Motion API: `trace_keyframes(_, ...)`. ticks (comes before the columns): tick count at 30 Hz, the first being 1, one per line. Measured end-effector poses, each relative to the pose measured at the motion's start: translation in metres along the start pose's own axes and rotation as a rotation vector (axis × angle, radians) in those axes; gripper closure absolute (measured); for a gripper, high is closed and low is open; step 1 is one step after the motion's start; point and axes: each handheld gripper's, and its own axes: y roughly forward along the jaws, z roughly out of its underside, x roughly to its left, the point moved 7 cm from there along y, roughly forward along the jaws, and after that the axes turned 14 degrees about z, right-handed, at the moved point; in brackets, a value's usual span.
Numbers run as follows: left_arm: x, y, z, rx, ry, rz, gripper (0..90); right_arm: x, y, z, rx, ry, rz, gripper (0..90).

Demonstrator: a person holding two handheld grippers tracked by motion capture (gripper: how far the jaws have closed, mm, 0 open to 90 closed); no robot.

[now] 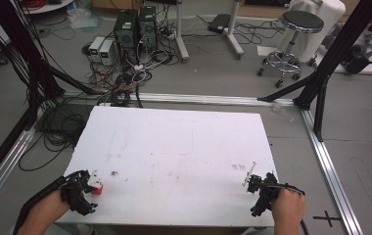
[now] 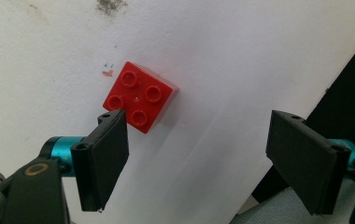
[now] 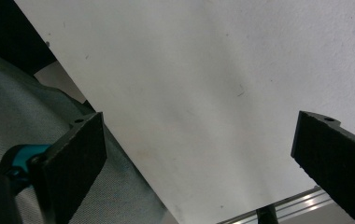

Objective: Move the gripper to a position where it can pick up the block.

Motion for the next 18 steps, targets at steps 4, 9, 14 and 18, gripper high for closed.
trace_keyframes(4,0.0002,-0.0009,-0.0002,-0.001,-0.002,-0.003,21.5,0.0001,0.0002,0.0004,0.0,-0.001,-0.002,2.9)
trace_keyframes(9,-0.0003,-0.0016,-0.0005,-0.008,-0.004,0.001,21.5,0.0,-0.0012,0.0011,0.002,0.009,-0.001,3.0)
trace_keyframes(14,-0.0004,-0.0028,-0.0008,-0.009,0.0,-0.003,21.5,-0.0005,-0.0017,0.0011,-0.001,0.005,0.003,2.9)
trace_keyframes(18,-0.0002,-0.003,-0.0005,-0.008,-0.003,-0.002,21.5,-0.001,-0.0023,0.0012,-0.003,0.005,0.005,3.0)
